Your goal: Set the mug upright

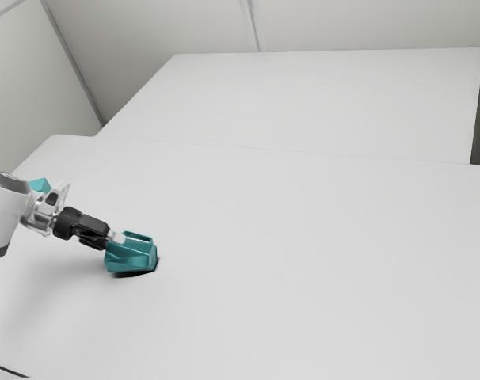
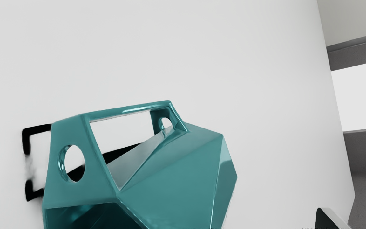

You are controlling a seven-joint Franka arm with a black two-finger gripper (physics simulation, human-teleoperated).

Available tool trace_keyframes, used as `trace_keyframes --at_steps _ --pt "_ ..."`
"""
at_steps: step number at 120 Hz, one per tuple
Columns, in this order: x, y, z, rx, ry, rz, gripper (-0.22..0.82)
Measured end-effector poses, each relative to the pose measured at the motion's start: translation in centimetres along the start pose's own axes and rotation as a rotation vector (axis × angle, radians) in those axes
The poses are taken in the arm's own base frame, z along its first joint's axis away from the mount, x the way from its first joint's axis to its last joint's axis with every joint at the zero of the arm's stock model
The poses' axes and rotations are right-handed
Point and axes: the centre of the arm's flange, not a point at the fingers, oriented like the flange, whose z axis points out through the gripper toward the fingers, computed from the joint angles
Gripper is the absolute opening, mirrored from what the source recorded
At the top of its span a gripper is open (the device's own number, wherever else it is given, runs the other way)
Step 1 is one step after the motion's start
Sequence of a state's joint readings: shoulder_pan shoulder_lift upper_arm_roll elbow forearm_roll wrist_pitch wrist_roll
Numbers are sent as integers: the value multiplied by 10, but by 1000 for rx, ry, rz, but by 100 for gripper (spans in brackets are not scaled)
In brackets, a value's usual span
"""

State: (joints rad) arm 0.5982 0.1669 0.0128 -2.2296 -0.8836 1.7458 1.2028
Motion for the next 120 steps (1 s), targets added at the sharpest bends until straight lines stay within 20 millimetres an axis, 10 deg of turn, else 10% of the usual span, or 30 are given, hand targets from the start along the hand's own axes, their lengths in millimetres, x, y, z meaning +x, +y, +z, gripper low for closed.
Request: trace_keyframes --at_steps 49,80,120 --pt "2 9 8 -55 -8 22 -8" --pt "7 18 8 -54 -13 51 -15" --pt "41 78 18 131 -112 243 -18"
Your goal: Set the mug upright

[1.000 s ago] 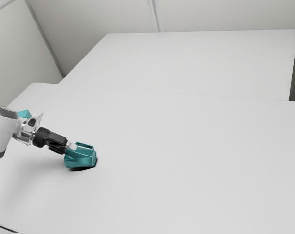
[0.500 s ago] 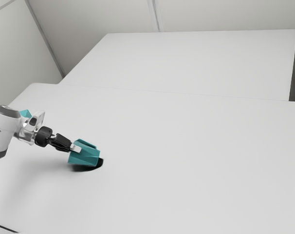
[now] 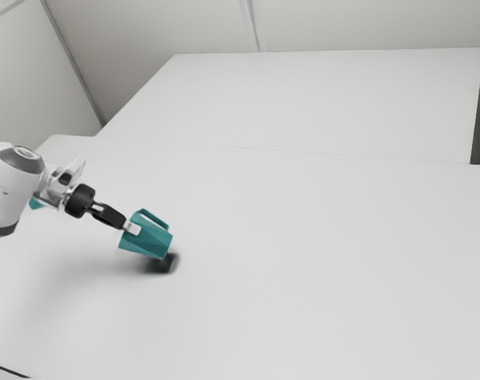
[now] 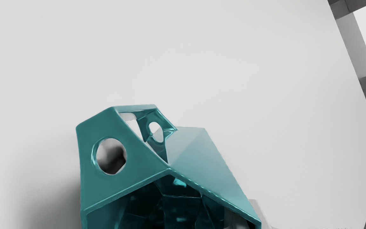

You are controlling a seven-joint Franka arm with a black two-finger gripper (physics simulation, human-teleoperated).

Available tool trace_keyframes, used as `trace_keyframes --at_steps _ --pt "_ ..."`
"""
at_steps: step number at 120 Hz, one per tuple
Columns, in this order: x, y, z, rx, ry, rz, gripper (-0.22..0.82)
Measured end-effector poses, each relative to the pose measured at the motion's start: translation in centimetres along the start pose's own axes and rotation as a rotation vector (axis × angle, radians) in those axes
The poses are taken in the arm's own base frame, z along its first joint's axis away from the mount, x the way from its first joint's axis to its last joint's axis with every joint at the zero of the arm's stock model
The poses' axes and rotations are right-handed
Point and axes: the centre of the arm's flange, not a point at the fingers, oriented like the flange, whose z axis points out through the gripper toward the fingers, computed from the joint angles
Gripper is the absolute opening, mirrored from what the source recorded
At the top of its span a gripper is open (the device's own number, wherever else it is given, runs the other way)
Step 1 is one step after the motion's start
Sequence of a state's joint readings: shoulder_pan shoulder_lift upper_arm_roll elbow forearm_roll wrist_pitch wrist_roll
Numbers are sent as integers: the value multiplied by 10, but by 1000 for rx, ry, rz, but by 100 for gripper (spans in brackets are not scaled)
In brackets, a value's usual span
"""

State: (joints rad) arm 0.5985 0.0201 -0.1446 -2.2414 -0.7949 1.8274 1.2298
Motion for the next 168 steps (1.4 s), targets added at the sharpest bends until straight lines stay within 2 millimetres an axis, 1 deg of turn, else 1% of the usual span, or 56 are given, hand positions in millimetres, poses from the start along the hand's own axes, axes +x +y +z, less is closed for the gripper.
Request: trace_keyframes --at_steps 15,21,33,40,48,64,92,117,153,159,168 --pt "20 19 4 191 -119 100 -18" --pt "30 28 9 270 -185 142 -18" --pt "53 47 31 400 -302 225 -18" --pt "62 59 44 457 -337 254 -18" --pt "69 69 53 514 -346 263 -18" --pt "70 84 64 610 -357 238 -18" --pt "64 91 74 684 -318 129 -18" --pt "56 91 86 700 -302 43 -18" --pt "54 88 91 707 -279 -53 -18" --pt "53 88 91 707 -277 -65 -14" --pt "53 89 91 708 -274 -80 3"
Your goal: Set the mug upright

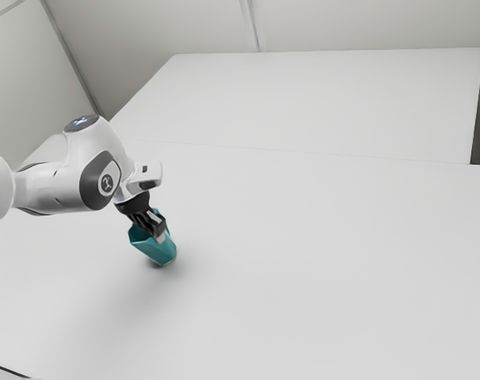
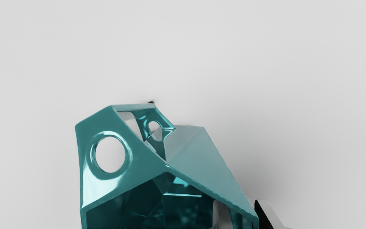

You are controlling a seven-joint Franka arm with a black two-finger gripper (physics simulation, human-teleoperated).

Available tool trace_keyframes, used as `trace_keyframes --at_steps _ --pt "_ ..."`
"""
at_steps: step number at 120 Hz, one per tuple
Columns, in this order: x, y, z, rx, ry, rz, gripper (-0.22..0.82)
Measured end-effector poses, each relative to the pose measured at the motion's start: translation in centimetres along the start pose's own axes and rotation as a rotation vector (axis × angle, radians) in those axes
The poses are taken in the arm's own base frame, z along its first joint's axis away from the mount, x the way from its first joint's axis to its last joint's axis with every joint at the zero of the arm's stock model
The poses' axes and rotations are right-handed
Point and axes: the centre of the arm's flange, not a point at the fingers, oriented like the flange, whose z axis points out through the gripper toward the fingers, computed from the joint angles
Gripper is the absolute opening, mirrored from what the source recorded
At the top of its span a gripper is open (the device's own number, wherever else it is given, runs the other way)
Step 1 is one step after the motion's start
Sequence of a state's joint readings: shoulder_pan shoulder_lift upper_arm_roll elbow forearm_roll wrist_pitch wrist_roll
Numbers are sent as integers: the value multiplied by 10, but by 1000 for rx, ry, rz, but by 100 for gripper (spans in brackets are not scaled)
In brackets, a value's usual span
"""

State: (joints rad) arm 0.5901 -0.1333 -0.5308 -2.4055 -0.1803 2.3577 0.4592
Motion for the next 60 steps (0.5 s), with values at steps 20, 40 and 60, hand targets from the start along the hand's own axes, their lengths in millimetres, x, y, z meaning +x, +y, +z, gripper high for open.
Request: trace_keyframes --at_steps 20,40,60 --pt "1 6 -2 1 -5 -14 34" --pt "5 13 -24 46 25 -8 48" --pt "9 21 -60 90 58 -12 55"
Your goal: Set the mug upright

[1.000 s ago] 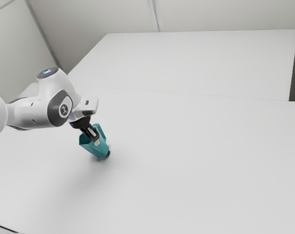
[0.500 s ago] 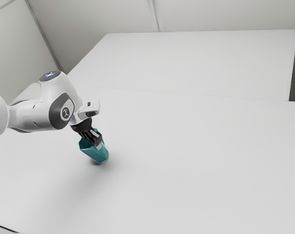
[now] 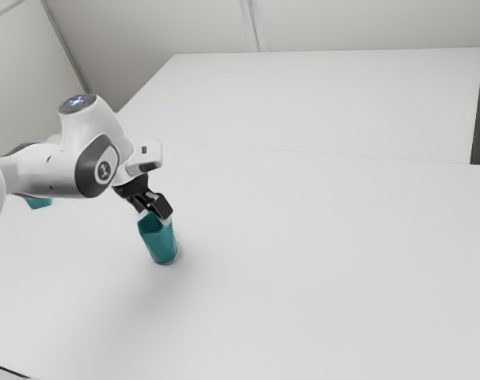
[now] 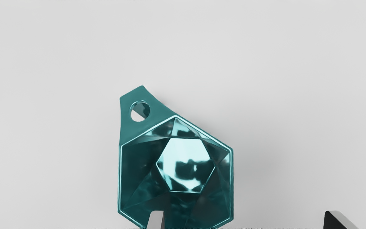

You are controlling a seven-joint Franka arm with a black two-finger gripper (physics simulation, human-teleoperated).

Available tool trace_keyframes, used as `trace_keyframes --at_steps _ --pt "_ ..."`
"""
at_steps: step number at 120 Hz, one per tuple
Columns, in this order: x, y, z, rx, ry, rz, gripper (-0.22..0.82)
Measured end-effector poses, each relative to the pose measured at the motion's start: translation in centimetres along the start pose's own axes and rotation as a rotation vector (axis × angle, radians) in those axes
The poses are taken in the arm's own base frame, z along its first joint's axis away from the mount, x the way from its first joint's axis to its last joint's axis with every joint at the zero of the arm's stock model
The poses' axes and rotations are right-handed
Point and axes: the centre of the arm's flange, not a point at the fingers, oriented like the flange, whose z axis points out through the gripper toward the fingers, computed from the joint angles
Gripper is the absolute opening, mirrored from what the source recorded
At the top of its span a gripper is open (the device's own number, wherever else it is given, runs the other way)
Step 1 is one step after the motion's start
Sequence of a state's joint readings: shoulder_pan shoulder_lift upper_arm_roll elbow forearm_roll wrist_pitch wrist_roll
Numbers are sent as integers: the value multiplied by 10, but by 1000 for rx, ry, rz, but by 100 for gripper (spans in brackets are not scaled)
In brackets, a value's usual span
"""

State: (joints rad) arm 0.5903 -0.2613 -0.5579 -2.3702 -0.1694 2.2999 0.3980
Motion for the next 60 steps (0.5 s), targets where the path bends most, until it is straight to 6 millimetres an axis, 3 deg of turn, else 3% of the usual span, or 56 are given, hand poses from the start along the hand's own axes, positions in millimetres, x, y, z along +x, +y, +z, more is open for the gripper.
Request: trace_keyframes --at_steps 13,48,60 --pt "19 -4 -38 -25 0 -34 57" --pt "75 20 -148 -65 8 -15 60" --pt "90 12 -179 -73 0 -22 60"
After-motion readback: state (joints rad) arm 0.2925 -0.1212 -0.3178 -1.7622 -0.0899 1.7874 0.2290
